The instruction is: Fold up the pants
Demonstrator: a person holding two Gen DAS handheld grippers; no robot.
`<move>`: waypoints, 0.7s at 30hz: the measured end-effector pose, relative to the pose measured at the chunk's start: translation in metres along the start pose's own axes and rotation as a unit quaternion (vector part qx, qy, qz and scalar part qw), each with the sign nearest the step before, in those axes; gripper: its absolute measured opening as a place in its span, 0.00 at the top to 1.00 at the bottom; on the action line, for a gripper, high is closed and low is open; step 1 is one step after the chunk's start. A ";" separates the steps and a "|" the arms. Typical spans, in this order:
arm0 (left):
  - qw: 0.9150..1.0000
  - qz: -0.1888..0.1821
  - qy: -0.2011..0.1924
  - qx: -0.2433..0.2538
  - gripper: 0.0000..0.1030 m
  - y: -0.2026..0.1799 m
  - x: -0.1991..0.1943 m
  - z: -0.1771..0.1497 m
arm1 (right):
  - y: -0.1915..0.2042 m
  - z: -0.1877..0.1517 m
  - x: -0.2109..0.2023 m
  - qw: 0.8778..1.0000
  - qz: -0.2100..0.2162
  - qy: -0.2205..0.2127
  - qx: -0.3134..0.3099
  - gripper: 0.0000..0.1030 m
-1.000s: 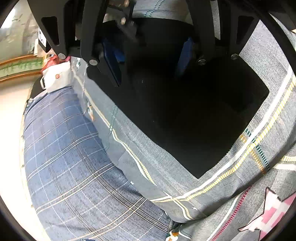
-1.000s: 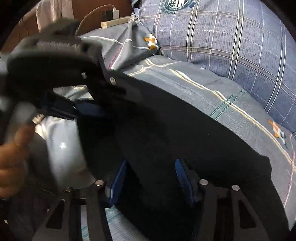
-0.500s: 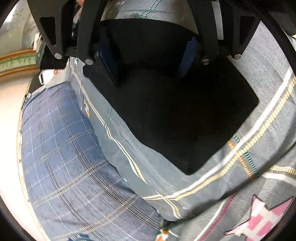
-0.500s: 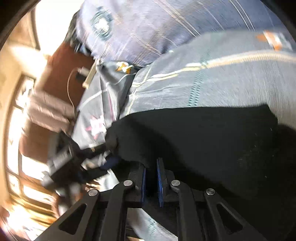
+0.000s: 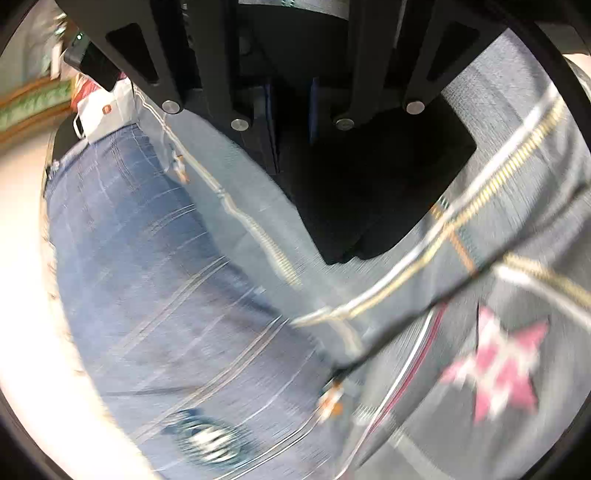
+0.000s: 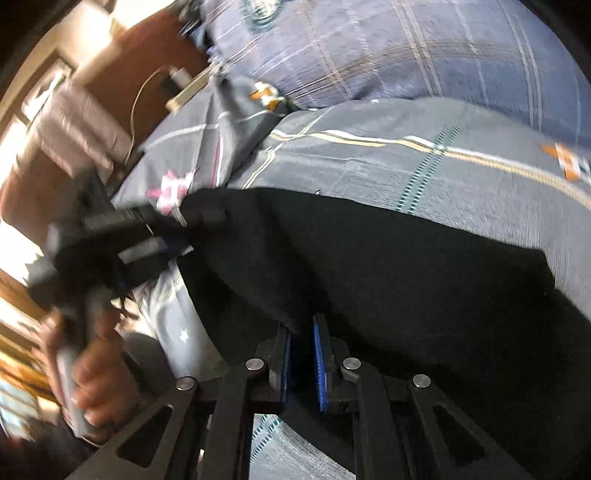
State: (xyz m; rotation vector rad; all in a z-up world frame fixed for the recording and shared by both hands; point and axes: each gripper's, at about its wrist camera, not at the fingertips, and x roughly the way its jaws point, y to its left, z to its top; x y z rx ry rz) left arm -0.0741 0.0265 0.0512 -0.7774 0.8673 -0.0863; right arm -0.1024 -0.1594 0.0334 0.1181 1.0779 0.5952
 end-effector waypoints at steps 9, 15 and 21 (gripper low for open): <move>0.991 0.104 0.077 -0.046 0.80 0.048 0.010 -0.031 | 0.027 -0.020 0.017 0.995 -0.031 0.043 -0.082 0.84; 0.993 0.099 0.012 -0.065 0.52 0.057 -0.011 -0.026 | 0.027 -0.016 0.008 0.996 -0.016 0.039 -0.083 0.59; 0.991 0.132 0.009 -0.032 0.83 0.048 -0.004 -0.031 | 0.042 -0.027 0.009 0.991 -0.031 0.046 -0.124 0.47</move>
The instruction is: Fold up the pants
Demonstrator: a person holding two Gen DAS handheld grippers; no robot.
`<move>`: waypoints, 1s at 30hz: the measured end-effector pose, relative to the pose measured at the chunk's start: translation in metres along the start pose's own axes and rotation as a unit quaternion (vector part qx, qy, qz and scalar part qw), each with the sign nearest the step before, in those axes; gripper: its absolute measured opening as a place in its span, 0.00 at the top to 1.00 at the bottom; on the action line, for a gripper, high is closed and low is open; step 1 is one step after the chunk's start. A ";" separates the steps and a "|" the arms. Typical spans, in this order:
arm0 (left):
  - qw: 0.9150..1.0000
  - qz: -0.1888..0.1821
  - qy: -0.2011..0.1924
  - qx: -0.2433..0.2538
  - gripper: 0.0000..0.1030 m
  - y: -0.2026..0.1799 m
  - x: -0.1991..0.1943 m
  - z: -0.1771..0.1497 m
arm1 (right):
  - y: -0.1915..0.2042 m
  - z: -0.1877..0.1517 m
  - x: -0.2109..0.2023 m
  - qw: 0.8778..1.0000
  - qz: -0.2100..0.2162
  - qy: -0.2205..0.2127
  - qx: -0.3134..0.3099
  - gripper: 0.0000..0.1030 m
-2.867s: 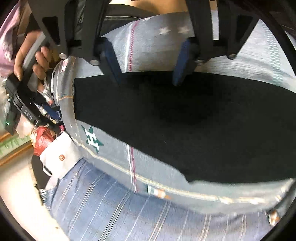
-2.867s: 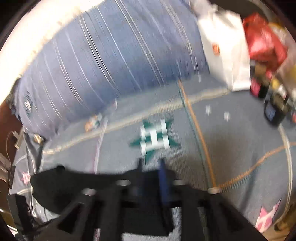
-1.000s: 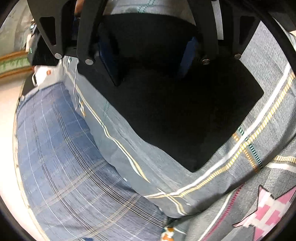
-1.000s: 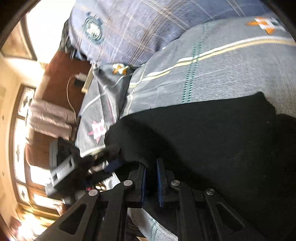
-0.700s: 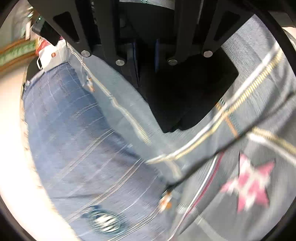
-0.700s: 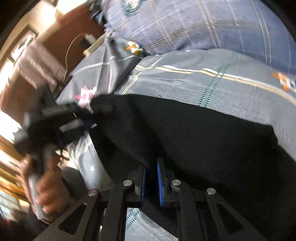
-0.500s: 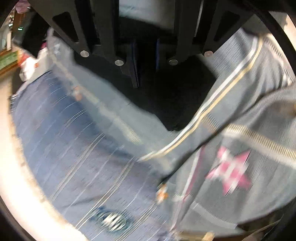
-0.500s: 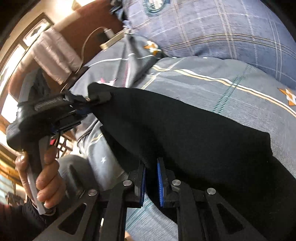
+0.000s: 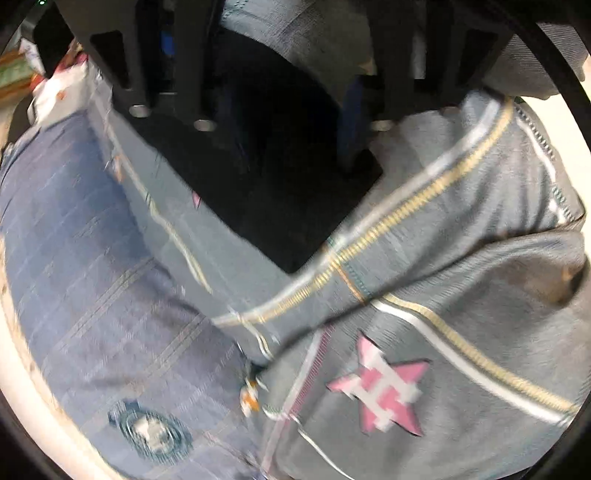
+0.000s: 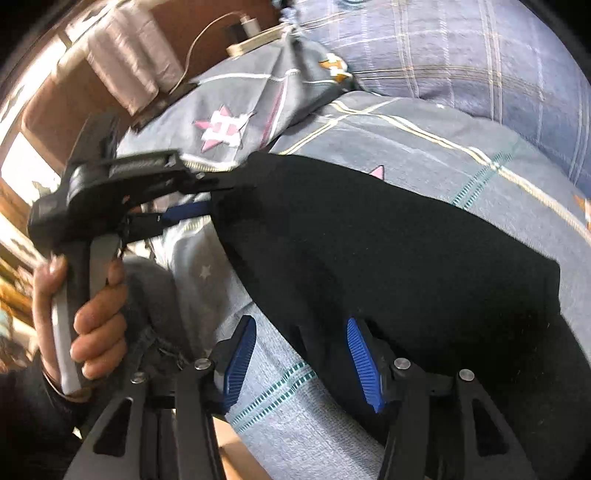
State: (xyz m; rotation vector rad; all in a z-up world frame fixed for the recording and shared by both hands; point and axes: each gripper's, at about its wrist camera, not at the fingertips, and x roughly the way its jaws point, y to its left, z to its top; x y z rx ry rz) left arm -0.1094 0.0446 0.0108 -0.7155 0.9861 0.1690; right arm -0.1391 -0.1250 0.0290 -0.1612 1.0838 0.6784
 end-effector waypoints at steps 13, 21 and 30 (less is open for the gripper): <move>0.997 0.081 0.009 0.013 0.70 -0.008 0.005 0.003 | 0.006 -0.010 0.016 0.997 -0.020 0.054 -0.043 0.85; 0.995 0.037 -0.092 0.007 0.42 -0.012 -0.037 0.003 | -0.012 -0.007 -0.040 1.000 -0.003 -0.015 -0.009 0.85; 0.987 0.107 0.002 0.116 0.41 -0.049 0.017 -0.025 | -0.091 -0.056 -0.142 0.970 -0.057 -0.156 0.176 0.68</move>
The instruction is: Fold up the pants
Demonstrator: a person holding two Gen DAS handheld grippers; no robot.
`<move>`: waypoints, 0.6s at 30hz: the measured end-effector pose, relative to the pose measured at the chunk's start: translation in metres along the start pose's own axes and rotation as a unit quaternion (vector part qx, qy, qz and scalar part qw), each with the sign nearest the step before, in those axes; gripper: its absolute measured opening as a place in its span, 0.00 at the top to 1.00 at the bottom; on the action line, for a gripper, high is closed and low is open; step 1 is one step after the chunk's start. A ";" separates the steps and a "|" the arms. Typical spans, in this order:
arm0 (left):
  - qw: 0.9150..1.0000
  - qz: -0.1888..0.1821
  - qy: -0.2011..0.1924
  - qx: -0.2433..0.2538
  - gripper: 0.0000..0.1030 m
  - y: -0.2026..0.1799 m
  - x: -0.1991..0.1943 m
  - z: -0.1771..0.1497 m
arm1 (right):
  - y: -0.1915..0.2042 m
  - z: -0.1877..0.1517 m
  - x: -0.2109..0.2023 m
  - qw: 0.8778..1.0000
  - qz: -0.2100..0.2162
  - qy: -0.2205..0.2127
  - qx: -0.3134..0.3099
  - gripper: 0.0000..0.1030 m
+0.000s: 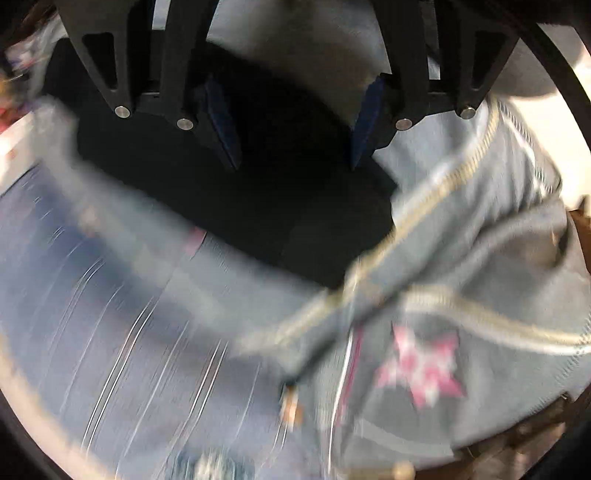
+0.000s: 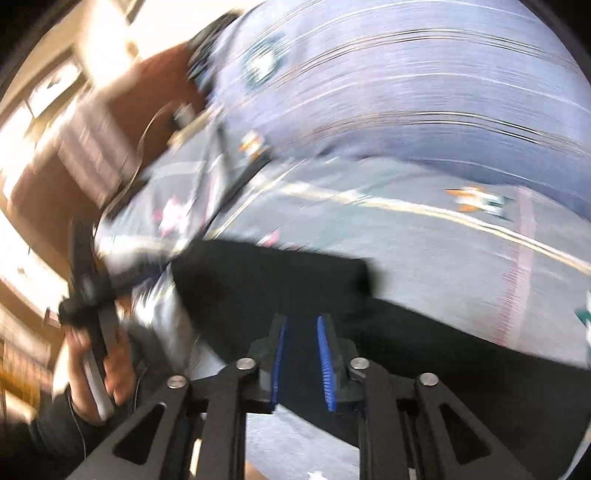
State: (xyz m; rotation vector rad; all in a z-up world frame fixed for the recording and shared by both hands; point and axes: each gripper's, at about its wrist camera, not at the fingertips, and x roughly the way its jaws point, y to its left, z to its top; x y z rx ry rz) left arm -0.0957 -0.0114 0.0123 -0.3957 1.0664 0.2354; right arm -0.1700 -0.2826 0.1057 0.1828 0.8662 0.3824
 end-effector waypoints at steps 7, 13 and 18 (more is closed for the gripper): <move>0.993 0.026 -0.087 0.073 0.39 -0.038 -0.040 -0.012 | -0.089 -0.028 -0.088 0.978 -0.076 -0.137 0.140 0.19; 0.984 -0.048 -0.099 0.138 0.32 -0.109 -0.079 -0.044 | -0.131 -0.036 -0.138 0.950 -0.133 -0.208 0.194 0.13; 0.964 -0.111 -0.074 0.232 0.27 -0.196 -0.091 -0.077 | -0.165 -0.037 -0.168 0.955 -0.113 -0.170 0.213 0.13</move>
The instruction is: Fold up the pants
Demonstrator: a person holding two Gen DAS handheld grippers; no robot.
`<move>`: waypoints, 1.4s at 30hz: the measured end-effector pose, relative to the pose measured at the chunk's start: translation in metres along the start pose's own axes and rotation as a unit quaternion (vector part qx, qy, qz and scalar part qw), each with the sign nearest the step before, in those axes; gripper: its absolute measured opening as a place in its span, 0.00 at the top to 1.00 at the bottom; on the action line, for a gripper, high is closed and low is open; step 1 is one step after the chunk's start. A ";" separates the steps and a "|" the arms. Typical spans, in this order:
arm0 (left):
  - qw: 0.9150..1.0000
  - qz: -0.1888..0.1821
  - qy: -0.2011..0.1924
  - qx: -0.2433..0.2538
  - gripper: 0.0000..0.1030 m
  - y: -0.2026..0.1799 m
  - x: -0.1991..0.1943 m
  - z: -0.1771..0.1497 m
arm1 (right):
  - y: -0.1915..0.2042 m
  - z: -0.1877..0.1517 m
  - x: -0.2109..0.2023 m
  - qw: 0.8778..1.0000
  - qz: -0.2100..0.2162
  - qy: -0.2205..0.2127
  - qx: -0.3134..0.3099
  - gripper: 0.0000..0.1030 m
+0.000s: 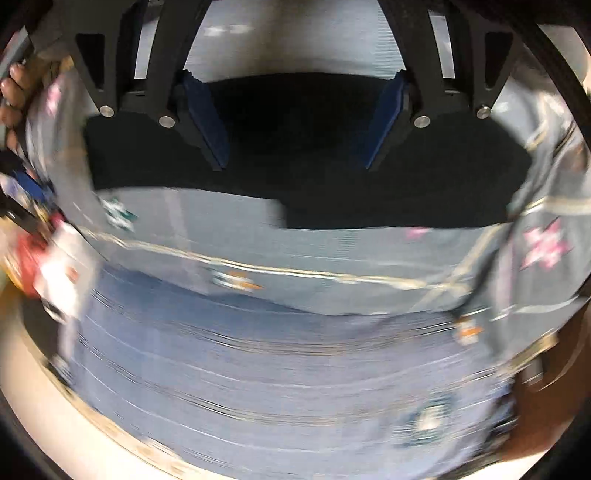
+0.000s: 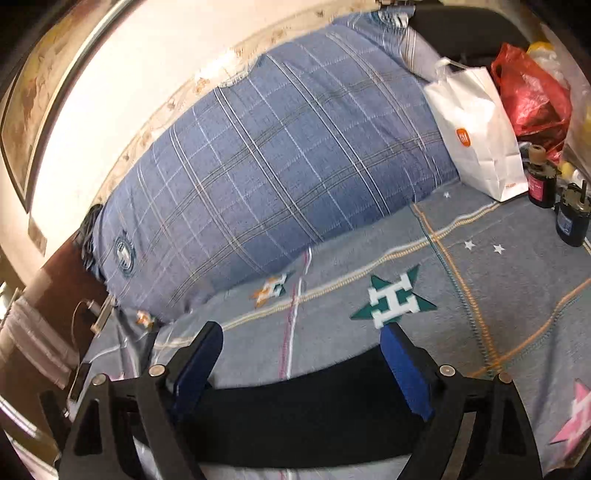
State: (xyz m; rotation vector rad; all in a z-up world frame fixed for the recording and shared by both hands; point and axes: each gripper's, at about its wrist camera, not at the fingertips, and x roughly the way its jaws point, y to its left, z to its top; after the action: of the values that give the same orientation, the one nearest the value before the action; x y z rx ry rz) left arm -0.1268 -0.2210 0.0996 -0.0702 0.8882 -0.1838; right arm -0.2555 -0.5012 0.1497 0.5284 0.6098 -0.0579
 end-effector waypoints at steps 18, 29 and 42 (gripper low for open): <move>0.943 -0.124 0.113 0.289 0.55 -0.247 0.075 -0.071 | -0.110 -0.008 -0.002 0.990 -0.032 0.070 0.120 0.24; 0.949 -0.128 0.093 0.272 0.93 -0.246 0.077 -0.067 | -0.132 -0.020 0.023 0.973 0.027 0.122 0.192 0.24; 0.930 -0.190 0.136 0.283 0.90 -0.245 0.075 -0.083 | -0.130 -0.026 0.038 0.963 0.038 0.151 0.219 0.24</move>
State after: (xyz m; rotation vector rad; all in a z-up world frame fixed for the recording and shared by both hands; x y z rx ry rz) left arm -0.1775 -0.4745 0.0235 0.3326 1.0618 -0.8226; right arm -0.2646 -0.5972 0.0505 1.0021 0.8810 -0.0396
